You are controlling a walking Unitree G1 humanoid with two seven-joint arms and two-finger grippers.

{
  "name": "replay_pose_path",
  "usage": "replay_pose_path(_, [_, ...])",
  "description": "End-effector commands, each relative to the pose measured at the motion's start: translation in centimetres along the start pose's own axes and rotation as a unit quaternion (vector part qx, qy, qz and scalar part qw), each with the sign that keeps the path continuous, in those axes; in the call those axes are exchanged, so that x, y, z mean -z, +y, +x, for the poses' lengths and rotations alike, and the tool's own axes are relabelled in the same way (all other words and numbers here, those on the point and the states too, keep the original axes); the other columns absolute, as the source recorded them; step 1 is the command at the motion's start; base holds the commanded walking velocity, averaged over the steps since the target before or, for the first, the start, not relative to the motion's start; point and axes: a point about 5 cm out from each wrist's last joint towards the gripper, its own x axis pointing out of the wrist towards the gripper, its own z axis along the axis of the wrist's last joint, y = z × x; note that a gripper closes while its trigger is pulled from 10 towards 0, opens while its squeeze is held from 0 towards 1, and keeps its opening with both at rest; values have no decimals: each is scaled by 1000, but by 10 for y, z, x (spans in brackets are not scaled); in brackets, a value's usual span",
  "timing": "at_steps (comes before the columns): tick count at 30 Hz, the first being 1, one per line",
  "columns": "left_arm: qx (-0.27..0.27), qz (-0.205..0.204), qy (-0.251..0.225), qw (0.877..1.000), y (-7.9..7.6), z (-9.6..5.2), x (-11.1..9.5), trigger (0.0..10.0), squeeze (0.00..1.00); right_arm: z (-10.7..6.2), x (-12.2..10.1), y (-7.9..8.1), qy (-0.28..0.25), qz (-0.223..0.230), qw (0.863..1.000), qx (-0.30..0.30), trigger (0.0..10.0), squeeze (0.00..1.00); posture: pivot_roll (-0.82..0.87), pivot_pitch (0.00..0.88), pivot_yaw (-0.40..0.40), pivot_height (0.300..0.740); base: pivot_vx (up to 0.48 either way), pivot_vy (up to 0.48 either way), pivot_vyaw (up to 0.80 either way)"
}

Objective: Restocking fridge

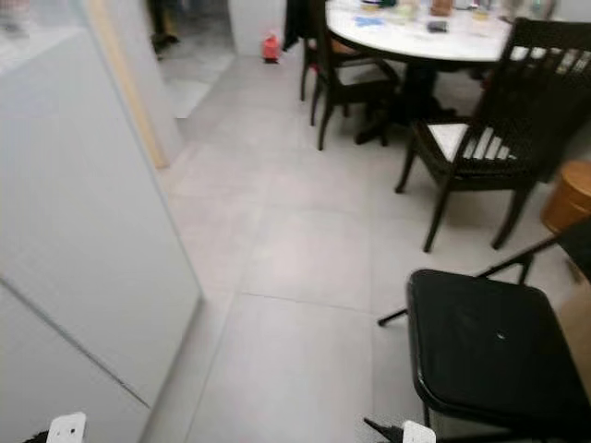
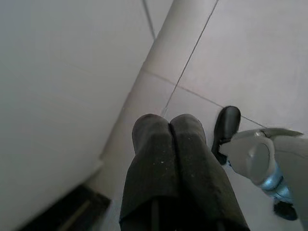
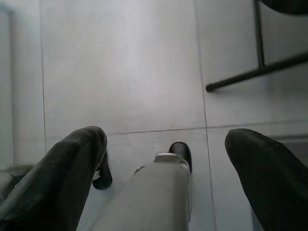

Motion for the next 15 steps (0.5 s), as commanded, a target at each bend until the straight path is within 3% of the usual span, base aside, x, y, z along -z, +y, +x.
replay_pose_path(1, [-6, 11, 27, 1000, 1, -2, 11, 10000, 0, 1, 3, 4, 11, -5, 1000, -7, 10000, 0, -11, 0, 21, 740, 0, 0, 800])
replay_pose_path(3, [-4, 20, 31, 999, -4, -2, 14, 10000, 0, 0, 2, 3, 9, 2, 1000, -4, 10000, 0, -9, 0, 20, 740, 0, 0, 800])
replay_pose_path(6, [-4, 10, 33, 999, -7, -2, 16, 10000, 0, 0, 11, 15, 5, 0, 1000, -18, 10000, 0, -11, 0, 21, 740, 0, 0, 800])
replay_pose_path(9, [-6, 4, 34, 999, -10, -1, 16, 10000, 0, 0, 15, 19, 12, -20, 999, -31, 10000, 0, -7, 0, 15, 740, 0, 0, 800])
replay_pose_path(15, [-8, -4, 35, 999, -14, 0, 15, 10000, 0, -1, 18, 18, 19, -34, 999, -35, 10000, 0, 5, 0, -5, 740, 0, 0, 800])
